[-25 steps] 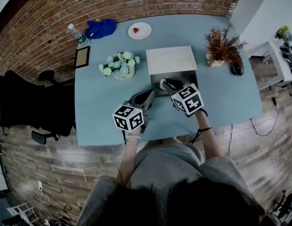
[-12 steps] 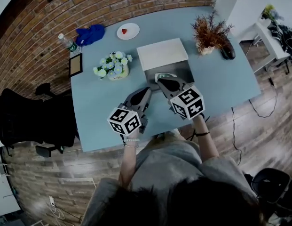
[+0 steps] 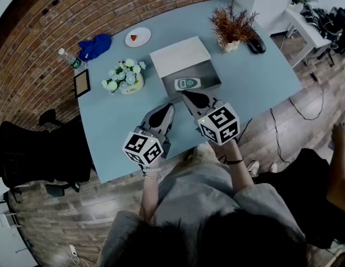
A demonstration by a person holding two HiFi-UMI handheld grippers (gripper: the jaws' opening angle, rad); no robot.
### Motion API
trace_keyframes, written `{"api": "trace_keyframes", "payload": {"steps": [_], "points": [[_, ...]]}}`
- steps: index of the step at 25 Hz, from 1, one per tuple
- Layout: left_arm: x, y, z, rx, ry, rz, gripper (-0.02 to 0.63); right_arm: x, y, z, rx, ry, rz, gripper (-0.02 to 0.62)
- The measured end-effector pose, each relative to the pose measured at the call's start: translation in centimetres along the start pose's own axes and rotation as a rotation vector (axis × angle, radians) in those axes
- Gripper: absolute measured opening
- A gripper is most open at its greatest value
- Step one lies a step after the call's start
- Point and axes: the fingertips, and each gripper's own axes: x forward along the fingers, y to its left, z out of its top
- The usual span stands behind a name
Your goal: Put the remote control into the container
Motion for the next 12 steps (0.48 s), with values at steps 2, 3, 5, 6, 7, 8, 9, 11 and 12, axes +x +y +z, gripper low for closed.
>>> {"api": "trace_keyframes", "payload": {"steps": [2, 3, 5, 6, 7, 8, 9, 11, 12], "points": [[-0.3, -0.4, 0.0, 0.006, -0.007, -0.005, 0.003, -0.6, 0.3, 0.2, -0.002, -0.016, -0.007, -0.002], [-0.4, -0.6, 0.0, 0.008, -0.010, -0.008, 0.003, -0.8, 0.3, 0.2, -0.002, -0.023, -0.010, -0.002], [-0.4, -1.1, 0.2, 0.015, -0.017, -0.017, 0.003, -1.3, 0.4, 0.4, -0.003, -0.037, -0.017, -0.002], [-0.3, -1.3, 0.3, 0.019, -0.021, -0.023, 0.003, -1.6, 0.4, 0.5, -0.003, -0.043, -0.020, -0.002], [-0.3, -1.6, 0.4, 0.023, -0.024, -0.030, 0.003, -1.8, 0.4, 0.5, -0.002, -0.049, -0.023, -0.002], [-0.2, -1.9, 0.4, 0.029, -0.025, -0.036, 0.003, -2.0, 0.3, 0.6, 0.000, -0.055, -0.027, -0.002], [-0.1, -2.2, 0.4, 0.036, -0.025, -0.042, 0.003, -2.2, 0.2, 0.6, 0.002, -0.060, -0.030, -0.002], [0.0, -2.6, 0.4, 0.046, -0.022, -0.047, 0.003, -2.6, 0.1, 0.6, 0.005, -0.065, -0.033, -0.002], [0.0, -2.7, 0.3, 0.049, -0.023, -0.048, 0.003, -2.7, 0.0, 0.5, 0.004, -0.066, -0.034, -0.002]]}}
